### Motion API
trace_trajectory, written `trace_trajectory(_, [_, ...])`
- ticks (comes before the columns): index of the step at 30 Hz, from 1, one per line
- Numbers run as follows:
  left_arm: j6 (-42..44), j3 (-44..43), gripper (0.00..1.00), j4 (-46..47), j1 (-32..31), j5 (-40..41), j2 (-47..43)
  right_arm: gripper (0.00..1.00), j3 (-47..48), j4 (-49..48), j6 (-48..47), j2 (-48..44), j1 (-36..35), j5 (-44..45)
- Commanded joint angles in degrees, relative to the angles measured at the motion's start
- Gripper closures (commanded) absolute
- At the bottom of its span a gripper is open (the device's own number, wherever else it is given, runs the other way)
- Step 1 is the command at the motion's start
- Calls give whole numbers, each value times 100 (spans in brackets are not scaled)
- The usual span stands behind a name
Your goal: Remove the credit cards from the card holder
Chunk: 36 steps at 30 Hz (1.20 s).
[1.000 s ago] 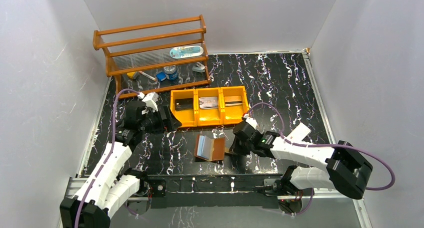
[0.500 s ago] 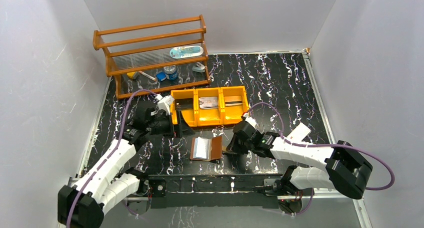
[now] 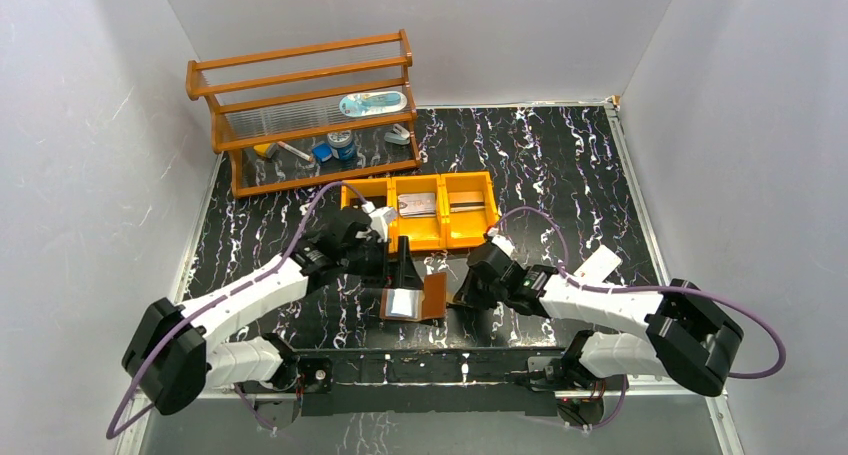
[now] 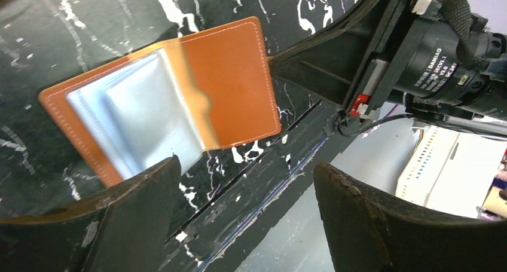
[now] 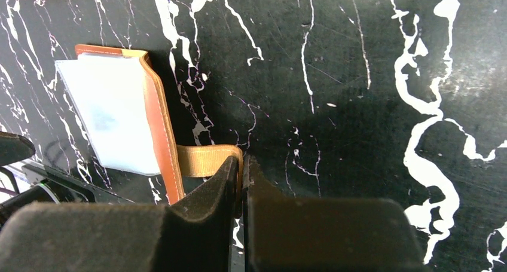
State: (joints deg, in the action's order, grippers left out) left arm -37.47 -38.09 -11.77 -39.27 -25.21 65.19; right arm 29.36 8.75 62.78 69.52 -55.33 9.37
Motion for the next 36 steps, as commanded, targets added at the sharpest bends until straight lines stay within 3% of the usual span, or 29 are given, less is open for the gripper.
trace_trajectory(1, [-226, -351, 23, 306, -390, 296, 389, 95, -111, -278, 88, -220, 39, -23])
trace_trajectory(16, [-579, -352, 59, 801, -999, 662, 1751, 92, -485, -619, 366, -687, 78, -44])
trace_trajectory(23, [-496, -318, 62, 790, -1065, 737, 2018, 84, -315, -610, 179, -936, 90, -249])
trace_trajectory(25, [-514, -294, 63, 786, -1088, 811, 2037, 65, -183, -393, 156, -1013, 95, -204])
trace_trajectory(30, [-512, -287, 63, 762, -1105, 863, 2014, 53, 319, 237, 28, -1231, 98, 119])
trace_trajectory(33, [-538, -261, 63, 720, -1107, 929, 1976, 54, 432, 121, -3, -1262, 104, 64])
trace_trajectory(36, [-538, -233, 63, 716, -1106, 989, 1914, 61, 467, -257, 1, -1126, 107, -205])
